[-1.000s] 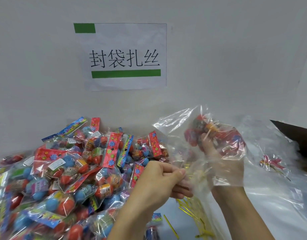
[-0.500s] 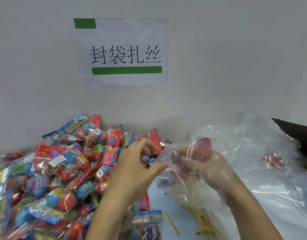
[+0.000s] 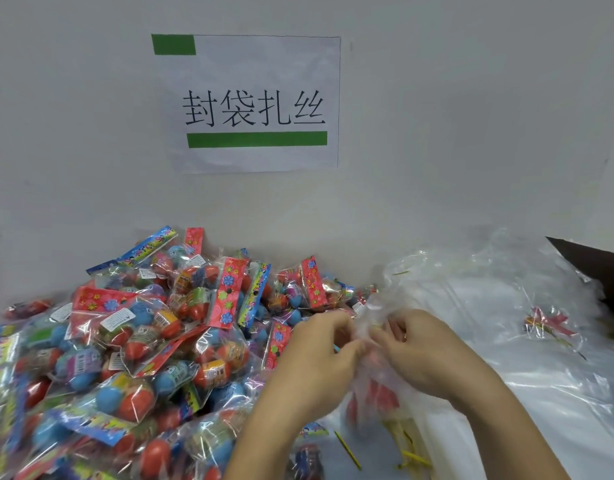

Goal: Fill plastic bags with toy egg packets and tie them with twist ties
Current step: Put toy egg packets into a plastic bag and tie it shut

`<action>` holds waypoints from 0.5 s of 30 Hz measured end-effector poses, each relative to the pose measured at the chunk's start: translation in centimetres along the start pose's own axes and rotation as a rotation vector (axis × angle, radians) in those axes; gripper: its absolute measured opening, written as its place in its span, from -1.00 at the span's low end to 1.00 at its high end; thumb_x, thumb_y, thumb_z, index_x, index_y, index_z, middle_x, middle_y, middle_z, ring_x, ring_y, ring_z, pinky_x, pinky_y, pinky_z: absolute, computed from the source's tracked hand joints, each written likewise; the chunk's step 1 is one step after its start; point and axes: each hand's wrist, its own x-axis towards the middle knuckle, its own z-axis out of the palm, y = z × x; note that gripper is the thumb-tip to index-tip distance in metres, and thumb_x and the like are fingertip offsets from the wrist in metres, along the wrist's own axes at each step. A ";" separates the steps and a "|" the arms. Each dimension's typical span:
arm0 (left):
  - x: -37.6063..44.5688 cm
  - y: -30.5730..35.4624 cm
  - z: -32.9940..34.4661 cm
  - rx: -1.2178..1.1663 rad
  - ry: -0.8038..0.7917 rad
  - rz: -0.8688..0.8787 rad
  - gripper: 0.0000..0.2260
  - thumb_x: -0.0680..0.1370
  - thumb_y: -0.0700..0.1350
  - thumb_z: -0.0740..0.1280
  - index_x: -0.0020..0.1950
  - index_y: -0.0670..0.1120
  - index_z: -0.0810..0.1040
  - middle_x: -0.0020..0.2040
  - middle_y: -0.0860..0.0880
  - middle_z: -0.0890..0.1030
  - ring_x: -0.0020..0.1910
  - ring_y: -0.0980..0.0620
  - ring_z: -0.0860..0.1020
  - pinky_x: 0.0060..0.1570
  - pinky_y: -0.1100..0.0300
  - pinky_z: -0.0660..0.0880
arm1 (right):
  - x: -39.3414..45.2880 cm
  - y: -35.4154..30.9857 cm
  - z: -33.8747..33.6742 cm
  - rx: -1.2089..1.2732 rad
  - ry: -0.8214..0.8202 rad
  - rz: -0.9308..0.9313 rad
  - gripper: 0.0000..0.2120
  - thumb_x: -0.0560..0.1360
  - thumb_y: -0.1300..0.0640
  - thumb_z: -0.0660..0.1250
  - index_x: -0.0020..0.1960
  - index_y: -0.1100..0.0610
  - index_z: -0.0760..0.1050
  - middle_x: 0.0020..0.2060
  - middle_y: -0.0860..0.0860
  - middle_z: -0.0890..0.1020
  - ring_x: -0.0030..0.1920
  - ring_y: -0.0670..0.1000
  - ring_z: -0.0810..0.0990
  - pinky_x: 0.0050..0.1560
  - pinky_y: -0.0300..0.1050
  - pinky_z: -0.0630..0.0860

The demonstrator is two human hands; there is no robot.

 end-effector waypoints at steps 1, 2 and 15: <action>0.0 -0.1 -0.2 -0.014 0.039 -0.016 -0.83 0.61 -0.12 0.36 -0.18 -0.08 0.55 -0.25 -0.04 0.66 -0.23 0.00 0.64 -0.10 0.07 0.58 | -0.5 -0.6 -0.6 -0.063 0.011 -0.046 -0.74 0.62 0.06 0.22 -0.24 0.03 0.34 -0.31 -0.06 0.43 -0.28 -0.01 0.40 -0.44 -0.30 0.25; 0.0 -0.1 -0.3 -0.040 0.068 -0.034 -0.82 0.62 -0.11 0.35 -0.18 -0.07 0.53 -0.26 -0.04 0.66 -0.24 0.04 0.65 -0.12 0.08 0.58 | -1.0 -1.3 -1.2 -0.123 0.024 -0.096 -0.73 0.64 0.09 0.19 -0.25 0.06 0.36 -0.32 -0.03 0.45 -0.31 -0.01 0.42 -0.45 -0.27 0.28; 0.2 -0.7 -0.7 -0.125 0.324 -0.084 -0.77 0.66 -0.08 0.22 -0.16 -0.06 0.54 -0.26 -0.01 0.64 -0.18 -0.03 0.63 -0.02 -0.05 0.58 | -1.8 -0.5 -5.0 -0.015 0.280 -0.154 -0.68 0.61 0.26 0.18 0.29 -0.03 0.46 0.00 -0.06 0.52 -0.04 -0.16 0.52 -0.24 -0.34 0.38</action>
